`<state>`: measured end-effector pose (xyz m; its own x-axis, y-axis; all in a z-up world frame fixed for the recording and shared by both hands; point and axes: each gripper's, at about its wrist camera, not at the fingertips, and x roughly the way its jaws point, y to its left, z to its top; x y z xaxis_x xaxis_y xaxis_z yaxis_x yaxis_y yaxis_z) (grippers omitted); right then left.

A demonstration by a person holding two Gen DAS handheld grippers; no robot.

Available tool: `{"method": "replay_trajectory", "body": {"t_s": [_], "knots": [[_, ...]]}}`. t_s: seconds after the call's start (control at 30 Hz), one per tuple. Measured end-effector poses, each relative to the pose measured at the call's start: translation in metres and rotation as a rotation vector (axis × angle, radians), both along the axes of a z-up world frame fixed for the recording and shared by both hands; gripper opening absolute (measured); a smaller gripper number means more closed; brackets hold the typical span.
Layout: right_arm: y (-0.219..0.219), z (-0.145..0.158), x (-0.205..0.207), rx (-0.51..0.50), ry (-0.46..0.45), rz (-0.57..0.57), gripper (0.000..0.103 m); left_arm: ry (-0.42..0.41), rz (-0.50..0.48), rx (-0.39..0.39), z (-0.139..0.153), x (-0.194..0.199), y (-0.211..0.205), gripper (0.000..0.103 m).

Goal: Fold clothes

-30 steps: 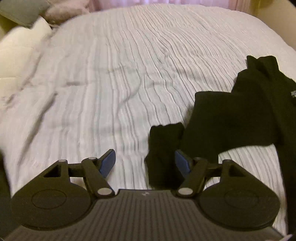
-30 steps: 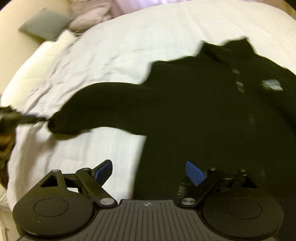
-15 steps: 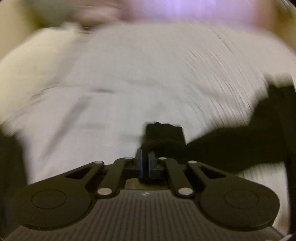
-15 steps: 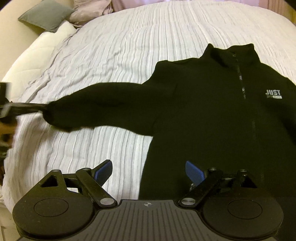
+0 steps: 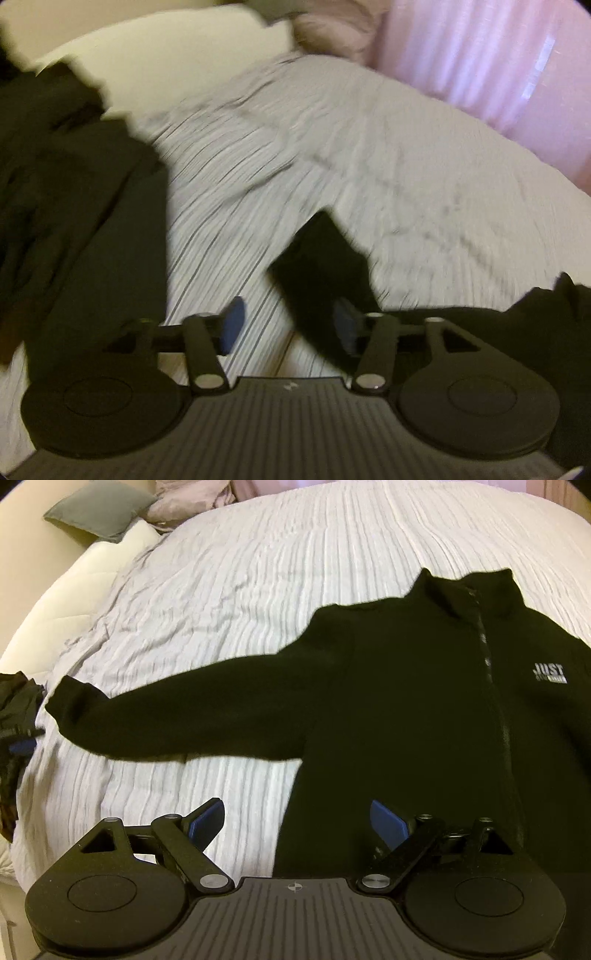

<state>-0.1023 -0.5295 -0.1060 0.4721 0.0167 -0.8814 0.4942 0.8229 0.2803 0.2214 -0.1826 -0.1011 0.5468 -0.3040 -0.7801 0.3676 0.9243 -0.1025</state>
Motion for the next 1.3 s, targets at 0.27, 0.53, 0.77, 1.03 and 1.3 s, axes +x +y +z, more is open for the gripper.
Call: {"method": "replay_trajectory", "body": {"t_s": [0.27, 0.53, 0.77, 1.03, 1.3], "knots": [[-0.003, -0.001, -0.028, -0.008, 0.048, -0.086, 0.089, 0.086, -0.19, 0.095, -0.019, 0.048, -0.037, 0.01], [-0.009, -0.004, -0.034, 0.012, 0.055, -0.156, 0.089, -0.109, 0.067, 0.097, 0.008, -0.019, 0.027, 0.005], [-0.014, -0.004, -0.051, 0.04, 0.069, -0.242, 0.089, -0.056, 0.085, 0.13, -0.001, -0.042, 0.053, 0.008], [-0.018, 0.001, -0.09, 0.044, 0.086, -0.373, 0.089, -0.03, -0.134, 0.114, 0.007, -0.061, 0.006, 0.031], [-0.028, 0.022, -0.168, -0.006, 0.091, -0.574, 0.089, 0.024, -0.436, 0.222, 0.004, -0.164, -0.063, 0.058]]}}
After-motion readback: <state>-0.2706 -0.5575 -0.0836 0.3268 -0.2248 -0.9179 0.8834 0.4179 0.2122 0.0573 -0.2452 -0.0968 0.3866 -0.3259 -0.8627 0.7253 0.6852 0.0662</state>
